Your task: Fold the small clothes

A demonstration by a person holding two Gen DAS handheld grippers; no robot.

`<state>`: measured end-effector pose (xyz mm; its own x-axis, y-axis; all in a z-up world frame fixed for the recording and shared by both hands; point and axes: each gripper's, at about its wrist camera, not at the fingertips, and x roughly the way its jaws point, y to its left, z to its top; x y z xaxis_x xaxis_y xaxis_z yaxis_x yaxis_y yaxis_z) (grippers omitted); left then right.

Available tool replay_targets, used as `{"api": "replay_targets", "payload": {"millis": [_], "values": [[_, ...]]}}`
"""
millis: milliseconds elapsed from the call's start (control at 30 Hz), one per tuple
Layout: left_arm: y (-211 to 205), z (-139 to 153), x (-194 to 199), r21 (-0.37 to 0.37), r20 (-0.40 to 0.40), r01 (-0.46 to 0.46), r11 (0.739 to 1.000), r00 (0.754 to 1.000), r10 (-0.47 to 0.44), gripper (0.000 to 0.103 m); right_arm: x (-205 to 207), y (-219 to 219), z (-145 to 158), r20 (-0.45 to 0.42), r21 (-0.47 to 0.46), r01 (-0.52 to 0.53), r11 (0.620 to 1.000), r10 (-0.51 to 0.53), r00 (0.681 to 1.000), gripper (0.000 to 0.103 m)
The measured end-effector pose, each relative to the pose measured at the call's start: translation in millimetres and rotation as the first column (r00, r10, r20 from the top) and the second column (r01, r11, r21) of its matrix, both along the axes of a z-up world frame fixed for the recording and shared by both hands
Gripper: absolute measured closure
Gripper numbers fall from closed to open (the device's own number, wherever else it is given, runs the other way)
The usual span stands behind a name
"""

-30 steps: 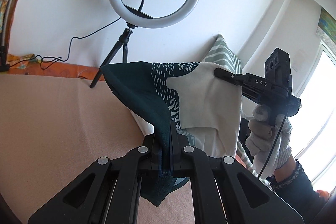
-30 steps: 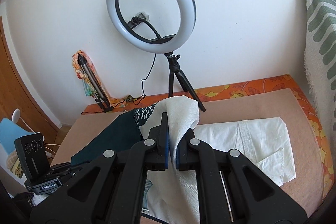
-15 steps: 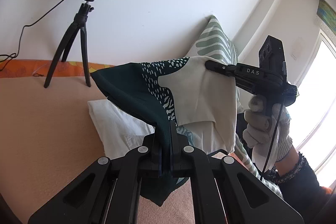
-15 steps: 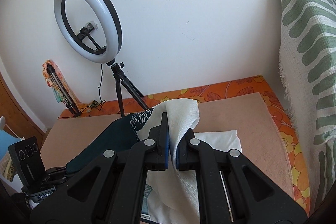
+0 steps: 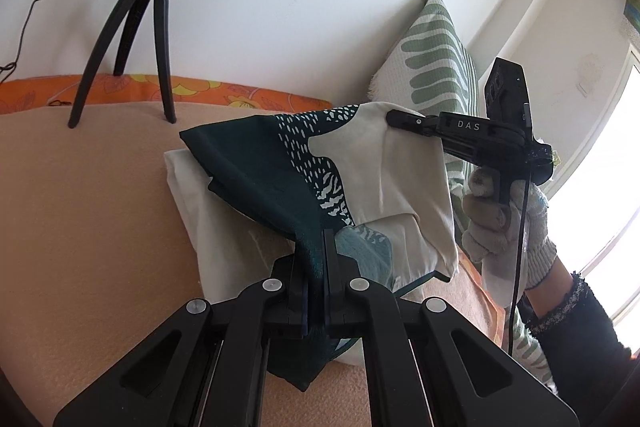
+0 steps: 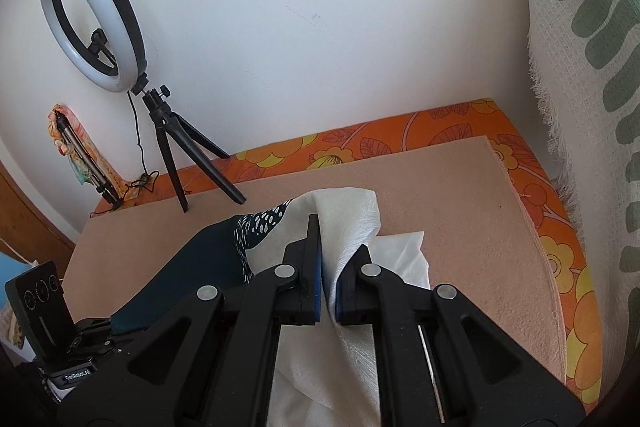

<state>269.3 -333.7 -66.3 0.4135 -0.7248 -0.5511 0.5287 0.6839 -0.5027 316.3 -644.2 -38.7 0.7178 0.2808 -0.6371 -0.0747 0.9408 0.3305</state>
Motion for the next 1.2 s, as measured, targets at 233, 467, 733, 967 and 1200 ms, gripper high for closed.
{"api": "replay_targets", "payload": {"millis": [233, 467, 733, 967, 1200], "values": [[4, -3, 0, 0.046, -0.020, -0.005, 0.999, 1.000, 0.006, 0.100, 10, -12, -18, -0.053, -0.083, 0.081, 0.993, -0.085, 0.995, 0.077], [16, -2, -9, 0.124, 0.009, -0.072, 0.990, 0.997, 0.071, 0.085, 3, -32, -10, -0.055, -0.134, 0.206, 0.969, -0.215, 0.975, 0.053], [25, 6, -20, 0.229, 0.044, -0.131, 0.964, 0.991, 0.124, 0.047, -16, -27, 5, -0.043, -0.140, 0.224, 0.964, -0.232, 0.972, 0.047], [32, 21, -36, 0.286, 0.064, -0.151, 0.946, 0.988, 0.138, 0.032, -43, -14, 23, -0.023, -0.150, 0.256, 0.955, -0.263, 0.965, 0.030], [44, 49, -62, 0.278, 0.137, -0.150, 0.949, 0.984, 0.115, 0.025, -80, 6, 47, 0.019, -0.180, 0.299, 0.937, -0.300, 0.954, 0.015]]}}
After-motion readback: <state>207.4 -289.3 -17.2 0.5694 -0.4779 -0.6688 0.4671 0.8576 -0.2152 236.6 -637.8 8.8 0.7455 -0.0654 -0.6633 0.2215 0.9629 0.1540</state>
